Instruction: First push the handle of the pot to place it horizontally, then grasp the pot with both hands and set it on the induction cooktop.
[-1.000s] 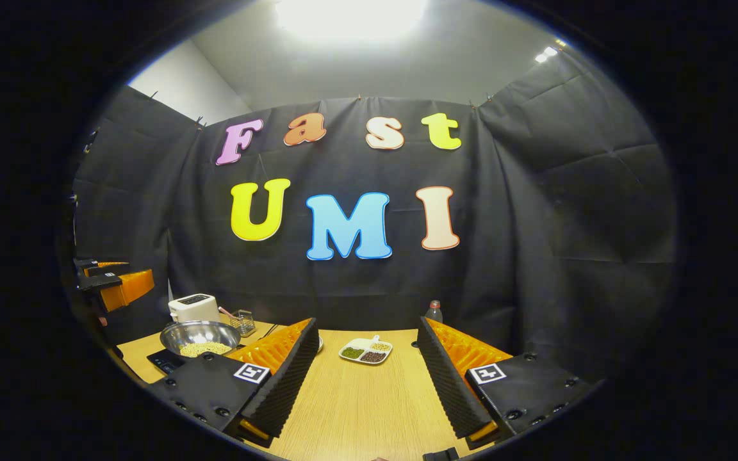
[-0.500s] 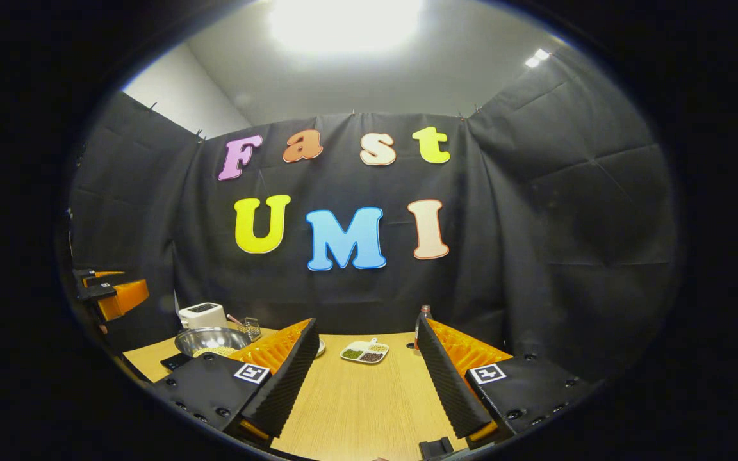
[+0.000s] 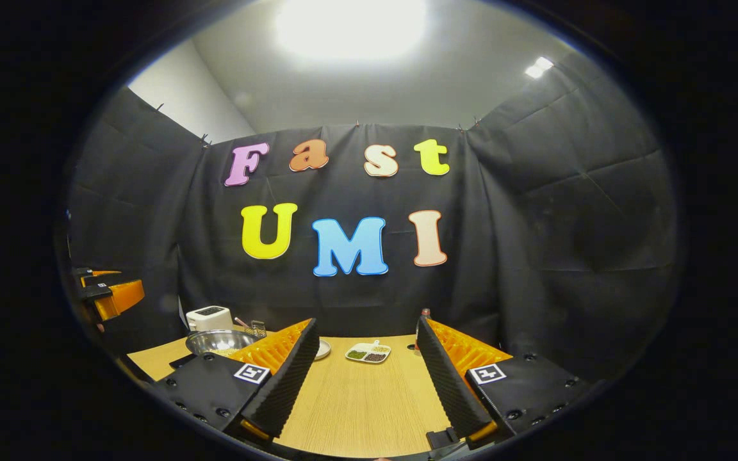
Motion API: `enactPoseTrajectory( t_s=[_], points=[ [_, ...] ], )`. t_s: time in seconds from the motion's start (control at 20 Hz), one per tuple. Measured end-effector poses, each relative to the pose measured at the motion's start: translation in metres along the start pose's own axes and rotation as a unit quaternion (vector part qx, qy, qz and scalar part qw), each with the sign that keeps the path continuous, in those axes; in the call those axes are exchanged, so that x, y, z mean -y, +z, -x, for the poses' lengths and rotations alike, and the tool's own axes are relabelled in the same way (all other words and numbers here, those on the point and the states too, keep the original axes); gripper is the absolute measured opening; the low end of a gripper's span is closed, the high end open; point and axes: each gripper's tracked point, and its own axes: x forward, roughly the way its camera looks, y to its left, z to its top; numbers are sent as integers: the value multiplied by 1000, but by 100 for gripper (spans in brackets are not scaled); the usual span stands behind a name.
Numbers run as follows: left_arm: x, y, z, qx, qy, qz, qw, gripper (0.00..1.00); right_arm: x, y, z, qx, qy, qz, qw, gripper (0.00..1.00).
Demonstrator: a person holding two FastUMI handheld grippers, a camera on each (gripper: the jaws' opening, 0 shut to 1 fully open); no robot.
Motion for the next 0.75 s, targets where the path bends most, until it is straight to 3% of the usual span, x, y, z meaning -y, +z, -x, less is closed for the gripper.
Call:
enactPoseTrajectory(
  t_s=[0.75],
  points=[
    [12,0,12,-1,-3,3,1000,82,11,7,18,5,-13,11,1000,97]
  ],
)
